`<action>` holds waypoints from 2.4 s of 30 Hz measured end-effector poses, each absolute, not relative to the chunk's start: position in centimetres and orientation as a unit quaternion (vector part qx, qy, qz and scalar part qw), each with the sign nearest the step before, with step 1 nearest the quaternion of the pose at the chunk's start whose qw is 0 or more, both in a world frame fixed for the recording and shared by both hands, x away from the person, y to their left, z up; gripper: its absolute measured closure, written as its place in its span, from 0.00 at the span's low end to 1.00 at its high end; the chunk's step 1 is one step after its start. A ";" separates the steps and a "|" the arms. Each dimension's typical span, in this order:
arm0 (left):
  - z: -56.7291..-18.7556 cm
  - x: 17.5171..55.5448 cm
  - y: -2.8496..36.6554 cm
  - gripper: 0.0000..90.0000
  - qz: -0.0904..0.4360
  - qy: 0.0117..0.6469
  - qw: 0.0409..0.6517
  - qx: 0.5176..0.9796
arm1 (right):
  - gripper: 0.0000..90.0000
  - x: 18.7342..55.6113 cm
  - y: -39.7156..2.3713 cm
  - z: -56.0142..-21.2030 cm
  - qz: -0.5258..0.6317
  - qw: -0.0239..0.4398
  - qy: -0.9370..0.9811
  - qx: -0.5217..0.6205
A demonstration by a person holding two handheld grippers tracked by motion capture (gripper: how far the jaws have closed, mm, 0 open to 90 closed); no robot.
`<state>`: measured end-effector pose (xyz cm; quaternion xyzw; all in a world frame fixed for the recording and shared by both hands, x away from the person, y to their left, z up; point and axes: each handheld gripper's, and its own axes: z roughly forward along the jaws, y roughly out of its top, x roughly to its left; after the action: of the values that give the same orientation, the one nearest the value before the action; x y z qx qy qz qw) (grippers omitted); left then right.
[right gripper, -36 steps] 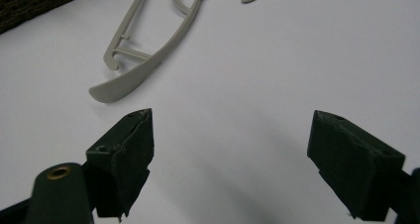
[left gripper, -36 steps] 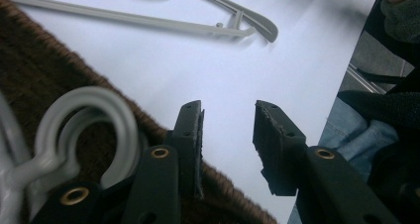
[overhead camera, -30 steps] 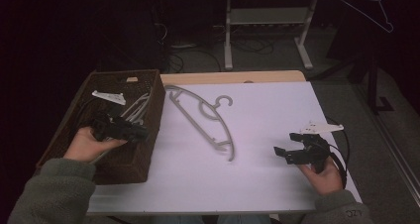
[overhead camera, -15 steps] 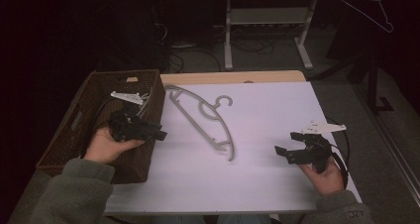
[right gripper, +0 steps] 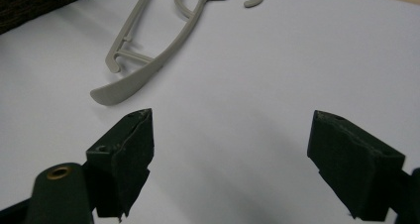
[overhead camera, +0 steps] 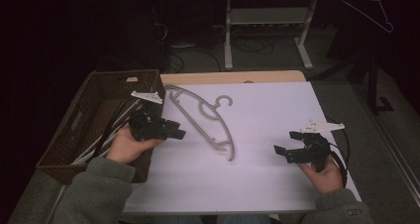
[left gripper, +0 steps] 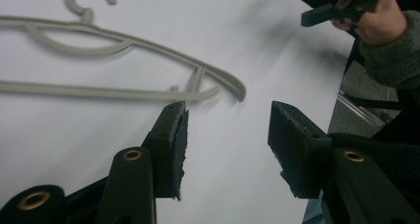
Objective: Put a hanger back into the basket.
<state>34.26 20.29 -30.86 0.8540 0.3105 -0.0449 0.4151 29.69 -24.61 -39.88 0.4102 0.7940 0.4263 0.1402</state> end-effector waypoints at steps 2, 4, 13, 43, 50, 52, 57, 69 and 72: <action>-31.1 34.3 19.4 0.54 -0.043 0.311 0.414 0.855 | 0.19 29.6 -24.6 -39.9 0.426 0.144 0.795 0.407; -31.4 34.2 18.4 0.54 -0.042 0.309 0.414 0.855 | 0.19 29.5 -24.6 -39.8 0.426 0.145 0.796 0.406; -32.2 34.9 14.4 0.54 -0.032 0.322 0.429 0.843 | 0.19 29.2 -24.8 -39.6 0.430 0.148 0.793 0.405; -42.3 40.0 4.6 0.48 -0.009 0.471 0.352 0.809 | 0.19 29.2 -25.3 -39.3 0.444 0.149 0.788 0.400; -43.0 39.8 3.6 0.53 0.030 0.473 0.309 0.824 | 0.19 29.0 -25.5 -39.2 0.447 0.152 0.786 0.399; -43.2 39.9 3.8 0.54 0.030 0.474 0.301 0.827 | 0.19 29.0 -25.7 -39.2 0.448 0.152 0.785 0.400; -42.9 39.7 3.8 0.62 0.032 0.467 0.301 0.831 | 0.19 28.9 -25.6 -39.1 0.447 0.153 0.785 0.400; -42.9 39.8 4.3 0.58 0.018 0.474 0.278 0.836 | 0.19 28.8 -25.6 -39.1 0.447 0.156 0.785 0.399; -42.6 39.6 4.2 0.61 0.021 0.468 0.276 0.839 | 0.19 28.9 -25.6 -39.0 0.448 0.155 0.784 0.400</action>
<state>39.55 4.21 -42.63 0.8395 0.4676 0.0214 0.2760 28.87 -25.63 -39.04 0.4002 0.7844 0.4477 0.1551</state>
